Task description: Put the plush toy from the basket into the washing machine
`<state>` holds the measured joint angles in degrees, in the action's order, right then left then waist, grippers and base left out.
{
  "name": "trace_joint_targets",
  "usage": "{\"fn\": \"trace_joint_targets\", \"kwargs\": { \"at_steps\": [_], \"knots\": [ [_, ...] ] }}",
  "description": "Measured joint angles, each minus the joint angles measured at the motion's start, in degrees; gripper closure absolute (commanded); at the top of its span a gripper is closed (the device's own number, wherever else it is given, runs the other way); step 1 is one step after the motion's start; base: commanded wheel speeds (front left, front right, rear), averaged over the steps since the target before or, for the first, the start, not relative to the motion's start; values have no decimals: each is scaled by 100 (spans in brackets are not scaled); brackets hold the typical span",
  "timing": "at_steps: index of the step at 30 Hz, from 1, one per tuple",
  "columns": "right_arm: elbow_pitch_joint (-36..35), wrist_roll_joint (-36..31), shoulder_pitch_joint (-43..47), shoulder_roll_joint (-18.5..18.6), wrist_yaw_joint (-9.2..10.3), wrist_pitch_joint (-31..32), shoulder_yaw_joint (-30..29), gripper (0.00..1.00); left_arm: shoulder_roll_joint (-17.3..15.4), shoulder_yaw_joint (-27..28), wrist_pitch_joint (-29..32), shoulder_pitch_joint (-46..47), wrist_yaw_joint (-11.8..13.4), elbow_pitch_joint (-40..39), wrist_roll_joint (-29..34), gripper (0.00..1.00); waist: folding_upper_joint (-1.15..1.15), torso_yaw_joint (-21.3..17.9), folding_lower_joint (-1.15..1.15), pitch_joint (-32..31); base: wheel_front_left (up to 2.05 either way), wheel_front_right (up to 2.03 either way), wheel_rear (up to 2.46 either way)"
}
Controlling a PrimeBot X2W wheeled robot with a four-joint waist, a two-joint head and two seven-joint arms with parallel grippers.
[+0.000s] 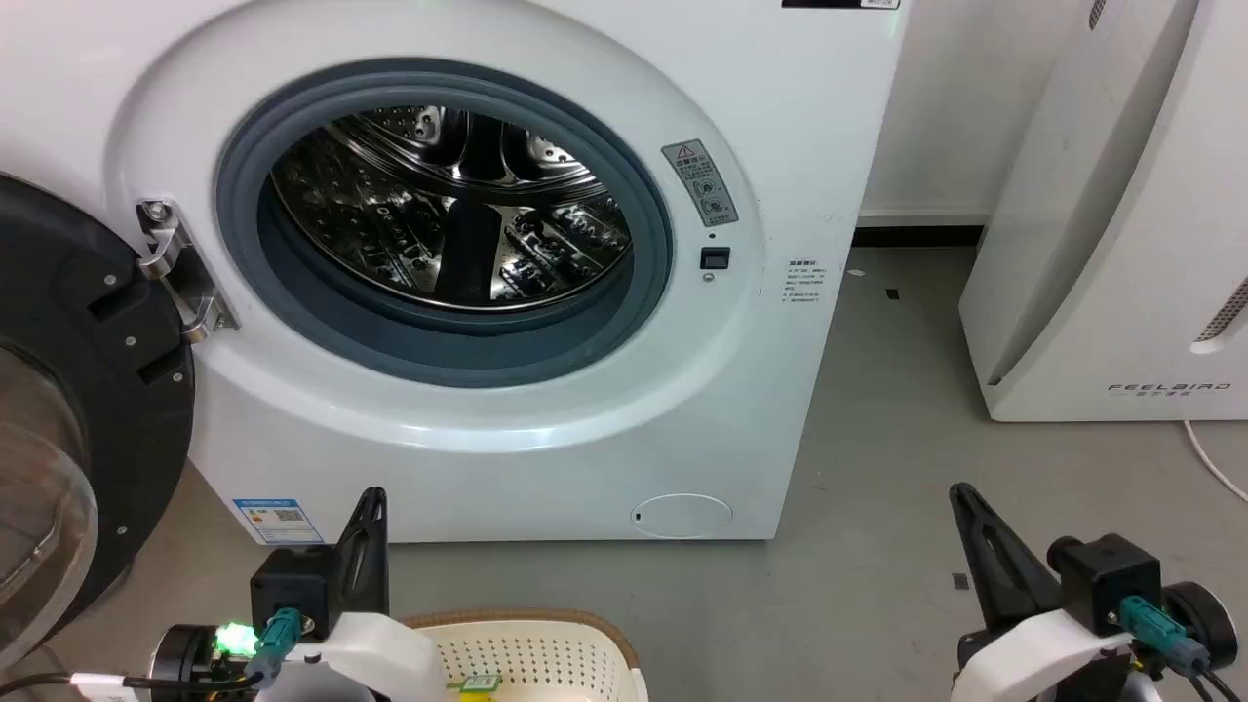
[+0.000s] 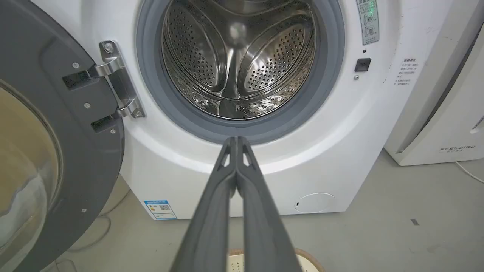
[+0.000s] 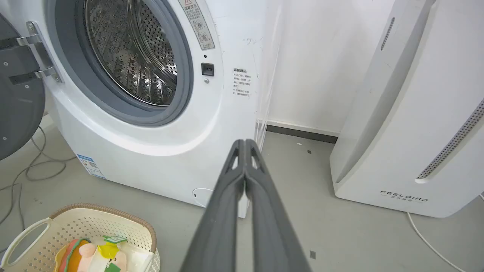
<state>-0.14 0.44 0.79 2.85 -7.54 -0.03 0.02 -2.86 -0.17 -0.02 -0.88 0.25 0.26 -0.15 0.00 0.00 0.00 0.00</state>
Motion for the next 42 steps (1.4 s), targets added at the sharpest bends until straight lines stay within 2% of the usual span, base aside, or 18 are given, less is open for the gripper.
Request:
{"fn": "trace_joint_targets", "kwargs": {
  "at_steps": [6, 7, 27, 42],
  "knots": [
    [0, 0, 0, 0, 0, 0, -1, 100, 0, 0, 0, 0, 0, 0, 0, 100, 0, 0, 0, 0, 0, 0, 0],
    [-1, 2, 2, 0, 0, 0, 0, 0, 0, -2, 0, -2, 4, 1, -1, 0, 0, 0, 0, 0, 0, 0, 0],
    [-53, 46, 7, 0, 0, -129, -36, 0, 1, -140, -152, -2, 63, 299, -56, 0, 0, -20, 0, 114, 0, 0, 0],
    [-282, -47, -20, 0, 0, -347, -94, 0, -11, -263, -345, 403, 58, 1039, -223, 0, 0, -94, 0, 658, 0, 0, 0]
  ]
}}
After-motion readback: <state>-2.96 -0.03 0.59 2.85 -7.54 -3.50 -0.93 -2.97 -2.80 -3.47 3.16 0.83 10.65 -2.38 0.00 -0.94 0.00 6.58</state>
